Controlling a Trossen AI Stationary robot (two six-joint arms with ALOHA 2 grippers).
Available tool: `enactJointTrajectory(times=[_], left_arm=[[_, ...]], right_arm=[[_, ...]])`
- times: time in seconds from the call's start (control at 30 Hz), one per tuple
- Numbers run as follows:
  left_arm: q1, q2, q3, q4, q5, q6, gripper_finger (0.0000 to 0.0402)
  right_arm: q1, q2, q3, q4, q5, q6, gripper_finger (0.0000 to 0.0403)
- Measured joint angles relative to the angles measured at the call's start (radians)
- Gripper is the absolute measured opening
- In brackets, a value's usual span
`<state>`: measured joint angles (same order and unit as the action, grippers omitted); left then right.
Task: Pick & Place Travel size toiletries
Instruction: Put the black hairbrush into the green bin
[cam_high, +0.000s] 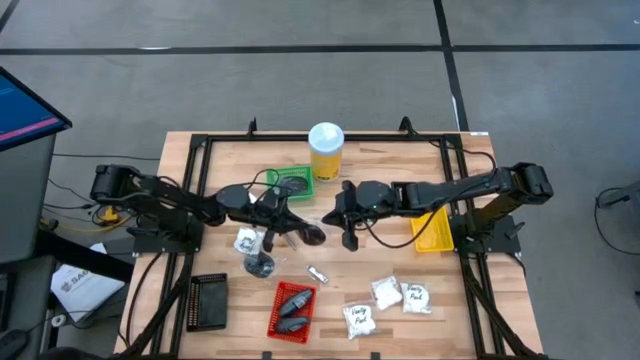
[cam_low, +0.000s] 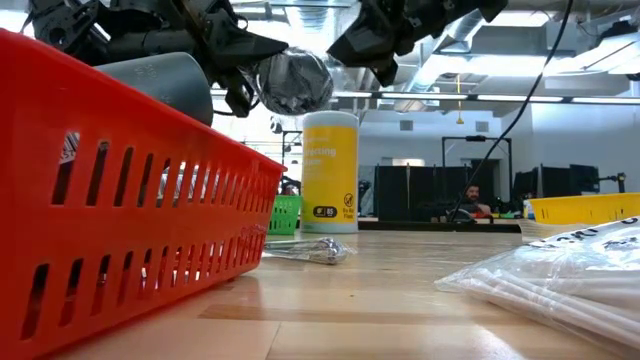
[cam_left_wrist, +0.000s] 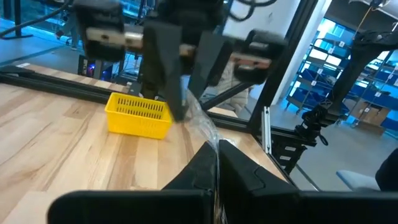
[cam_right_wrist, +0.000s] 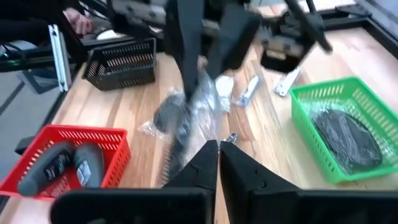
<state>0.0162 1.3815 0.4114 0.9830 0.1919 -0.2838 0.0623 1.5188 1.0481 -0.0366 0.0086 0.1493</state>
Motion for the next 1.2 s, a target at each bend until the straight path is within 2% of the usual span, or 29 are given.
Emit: enactJointTrajectory(times=[0.1, 0.17, 0.33, 0.5, 0.67, 0.93, 1.2], left_arm=[[0.001, -0.05, 0.0, -0.037, -0.003, 0.03, 0.0001], [0.008, -0.093, 0.0, -0.101, -0.04, 0.041, 0.0001], [0.031, -0.199, -0.003, -0.282, -0.233, 0.048, 0.0001], [0.052, -0.285, -0.062, -0.289, -0.391, 0.011, 0.0001], [0.071, -0.355, -0.147, -0.261, -0.496, -0.068, 0.0001], [0.083, -0.378, -0.277, -0.056, -0.636, -0.149, 0.0001], [0.136, -0.326, -0.297, -0.024, -0.681, -0.217, 0.0001]], right_arm=[[-0.01, 0.0, 0.0, -0.02, 0.0, 0.0, 0.0037], [-0.016, 0.0, 0.0, -0.037, 0.0, 0.0, 0.0054], [-0.03, 0.0, 0.0, -0.073, 0.0, 0.003, 0.0088], [-0.033, 0.0, 0.0, -0.082, 0.0, 0.016, 0.0101], [-0.023, 0.0, 0.0, -0.102, 0.0, 0.024, 0.0102], [-0.018, 0.0, 0.0, -0.114, 0.0, 0.027, 0.0102], [-0.017, 0.0, 0.0, -0.114, 0.0, 0.027, 0.0102]])
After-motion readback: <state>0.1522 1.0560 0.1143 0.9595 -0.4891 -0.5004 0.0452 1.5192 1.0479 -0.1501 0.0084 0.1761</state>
